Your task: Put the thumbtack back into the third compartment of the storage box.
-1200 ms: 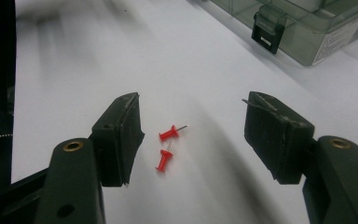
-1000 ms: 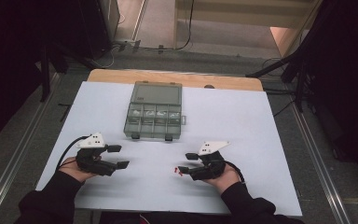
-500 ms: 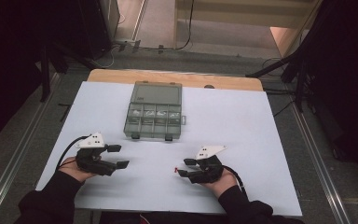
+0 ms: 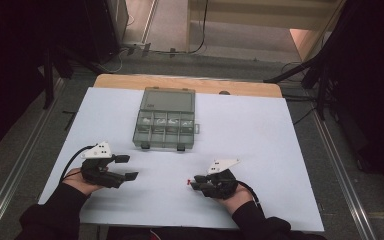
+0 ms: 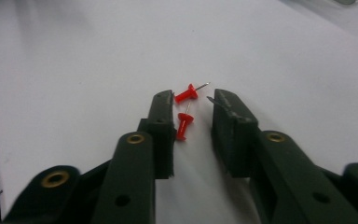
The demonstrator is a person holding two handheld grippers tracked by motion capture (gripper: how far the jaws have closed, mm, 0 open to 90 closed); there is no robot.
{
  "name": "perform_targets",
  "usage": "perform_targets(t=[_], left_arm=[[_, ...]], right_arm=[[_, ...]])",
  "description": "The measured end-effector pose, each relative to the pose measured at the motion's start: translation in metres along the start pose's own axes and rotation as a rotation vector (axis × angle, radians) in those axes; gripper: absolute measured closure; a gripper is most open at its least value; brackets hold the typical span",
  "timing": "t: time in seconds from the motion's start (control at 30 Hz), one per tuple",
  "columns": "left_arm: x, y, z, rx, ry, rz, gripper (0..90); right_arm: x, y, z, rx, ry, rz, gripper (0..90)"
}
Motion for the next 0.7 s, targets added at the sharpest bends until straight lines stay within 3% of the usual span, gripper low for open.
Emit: perform_targets(t=[0.17, 0.3, 0.4, 0.7], left_arm=[[-0.0001, -0.0001, 0.0003, 0.0, 0.001, 0.002, 26.9], [-0.0001, -0.0001, 0.0003, -0.002, 0.0, 0.0, 26.9], [-0.0001, -0.0001, 0.0002, 0.001, 0.0, 0.002, 26.9], [-0.0001, -0.0002, 0.0003, -0.002, -0.001, 0.001, 26.9]], right_arm=[[0.0019, -0.0017, 0.0022, -0.005, -0.024, -0.012, 81.9], [-0.0005, -0.0017, 0.0015, -0.016, -0.017, 0.029, 85.5], [-0.0024, -0.0017, 0.0009, -0.027, 0.0, 0.065, 86.4], [-0.0041, -0.0001, -0.0001, -0.02, 0.021, 0.093, 86.8]])
Point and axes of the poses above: each handheld gripper's, and its own axes: z roughly forward along the jaws, y roughly out of its top, x roughly to its left, the point moved 3 cm from there along z, roughly forward along the jaws, and after that the axes turned 15 degrees about y, right-handed, at the moved point
